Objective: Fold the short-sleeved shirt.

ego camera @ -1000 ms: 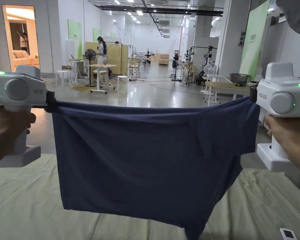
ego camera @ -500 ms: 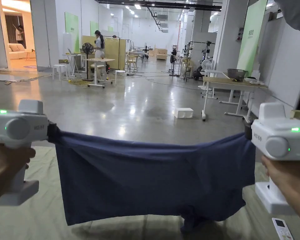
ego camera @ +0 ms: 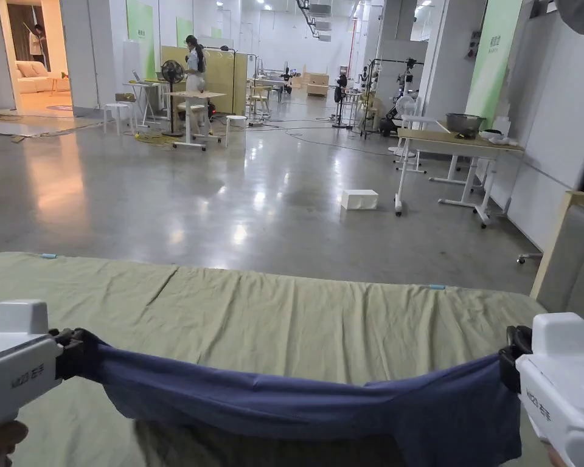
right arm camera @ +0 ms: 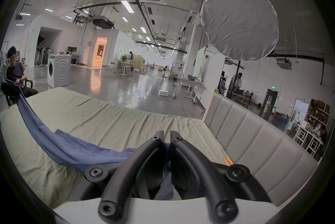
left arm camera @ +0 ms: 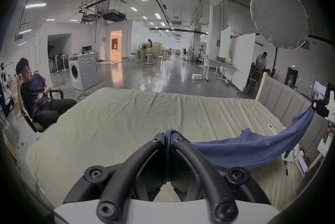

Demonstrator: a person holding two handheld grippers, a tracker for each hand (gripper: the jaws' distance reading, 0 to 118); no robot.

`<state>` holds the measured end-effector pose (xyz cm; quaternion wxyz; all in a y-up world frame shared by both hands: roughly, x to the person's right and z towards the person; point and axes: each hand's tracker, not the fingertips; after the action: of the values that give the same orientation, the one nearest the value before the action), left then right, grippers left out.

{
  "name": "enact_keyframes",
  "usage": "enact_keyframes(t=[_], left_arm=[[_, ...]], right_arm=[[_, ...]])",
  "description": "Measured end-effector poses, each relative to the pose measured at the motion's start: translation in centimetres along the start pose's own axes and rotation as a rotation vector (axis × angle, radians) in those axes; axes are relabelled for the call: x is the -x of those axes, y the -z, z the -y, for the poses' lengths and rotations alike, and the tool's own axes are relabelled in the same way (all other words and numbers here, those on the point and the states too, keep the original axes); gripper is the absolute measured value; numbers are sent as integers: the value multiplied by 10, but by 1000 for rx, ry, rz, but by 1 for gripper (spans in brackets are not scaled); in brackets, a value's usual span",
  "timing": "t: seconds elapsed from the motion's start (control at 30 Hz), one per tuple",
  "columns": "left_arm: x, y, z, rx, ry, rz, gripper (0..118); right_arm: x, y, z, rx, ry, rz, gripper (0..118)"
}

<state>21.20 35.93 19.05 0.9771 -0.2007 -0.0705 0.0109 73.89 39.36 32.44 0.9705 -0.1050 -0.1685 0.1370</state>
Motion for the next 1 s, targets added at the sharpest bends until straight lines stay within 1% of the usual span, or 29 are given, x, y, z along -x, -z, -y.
enact_keyframes(t=[0.13, 0.27, 0.37, 0.47, 0.53, 0.57, 0.67, 0.73, 0.77, 0.83, 0.9, 1.0], left_arm=[[9, -33, 16, -8, -17, 8, 6], [17, -67, 33, -19, -31, 10, 6], [20, -79, 50, 14, -21, 6, 6], [23, -82, 73, 61, -25, 2, 6], [24, -78, 94, 112, -29, -1, 6], [24, -75, 104, 138, -40, -5, 6], [21, -65, 132, 236, -38, 0, 6], [19, -53, 156, 299, -39, 0, 6], [17, -48, 166, 327, -48, -1, 6], [17, -39, 184, 389, -60, -5, 6], [20, -26, 202, 429, -49, -21, 6], [27, -4, 228, 500, -26, -37, 6]], right_arm=[[-2, -40, 8, -5, -6, -7, 5], [-6, -77, 18, 9, 12, -10, 5], [-5, -96, 33, 46, 22, -12, 5], [0, -107, 58, 128, 35, -36, 5], [6, -110, 80, 178, 21, -62, 5], [11, -108, 93, 238, 35, -81, 5], [24, -100, 133, 349, 63, -135, 5], [32, -93, 155, 398, 44, -142, 5], [37, -88, 169, 450, 67, -152, 5], [44, -79, 187, 486, 62, -147, 5], [48, -72, 206, 545, 61, -154, 5], [52, -60, 231, 602, 60, -135, 5]])
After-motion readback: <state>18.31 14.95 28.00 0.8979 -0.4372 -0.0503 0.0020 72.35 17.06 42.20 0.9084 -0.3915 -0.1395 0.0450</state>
